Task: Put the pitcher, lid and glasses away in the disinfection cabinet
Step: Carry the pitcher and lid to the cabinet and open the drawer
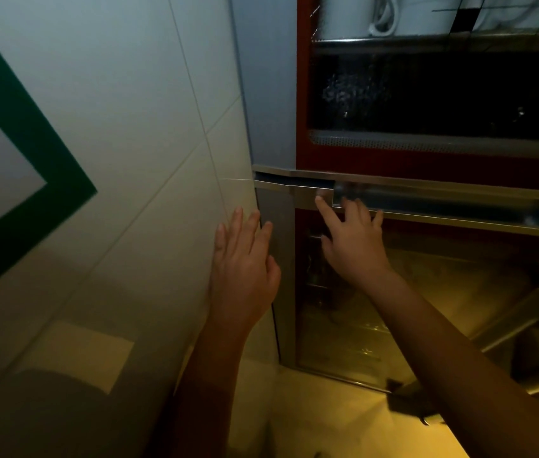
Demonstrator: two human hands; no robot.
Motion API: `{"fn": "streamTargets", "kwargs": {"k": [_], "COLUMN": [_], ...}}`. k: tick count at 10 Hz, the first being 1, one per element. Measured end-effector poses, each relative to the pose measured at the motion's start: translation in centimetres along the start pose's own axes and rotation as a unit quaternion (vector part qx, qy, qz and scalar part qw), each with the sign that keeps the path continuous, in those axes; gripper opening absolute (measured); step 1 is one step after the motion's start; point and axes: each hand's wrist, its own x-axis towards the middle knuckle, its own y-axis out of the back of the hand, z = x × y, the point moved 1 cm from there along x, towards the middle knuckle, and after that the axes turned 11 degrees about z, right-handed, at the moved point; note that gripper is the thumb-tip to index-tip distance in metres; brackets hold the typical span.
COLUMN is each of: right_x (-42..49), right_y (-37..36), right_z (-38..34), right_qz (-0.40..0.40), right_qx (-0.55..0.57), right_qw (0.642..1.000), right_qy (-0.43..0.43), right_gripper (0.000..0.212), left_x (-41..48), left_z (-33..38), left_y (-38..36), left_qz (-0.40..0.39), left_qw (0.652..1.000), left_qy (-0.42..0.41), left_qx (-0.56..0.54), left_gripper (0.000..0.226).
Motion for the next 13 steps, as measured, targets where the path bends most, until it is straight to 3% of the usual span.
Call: {"fn": "streamTargets", "kwargs": {"k": [4,13], "right_x": [0.91,1.29], "right_y": [-1.17,-0.27], "right_z": [0.31,0.26], "right_qz": [0.033,-0.008], "right_qx": [-0.054,-0.062], "right_qw": [0.997,0.997], "right_qy": [0.04,0.033], "right_gripper": [0.08,0.078], "left_x": [-0.25,-0.32], "left_z": [-0.38,-0.66], "left_y": [-0.03,-0.33], "left_qz": [0.002,-0.003], "left_qw": [1.0,0.997], "left_qy": [-0.029,-0.071], "left_qx": [-0.007,0.001], "left_gripper": [0.05,0.058]}}
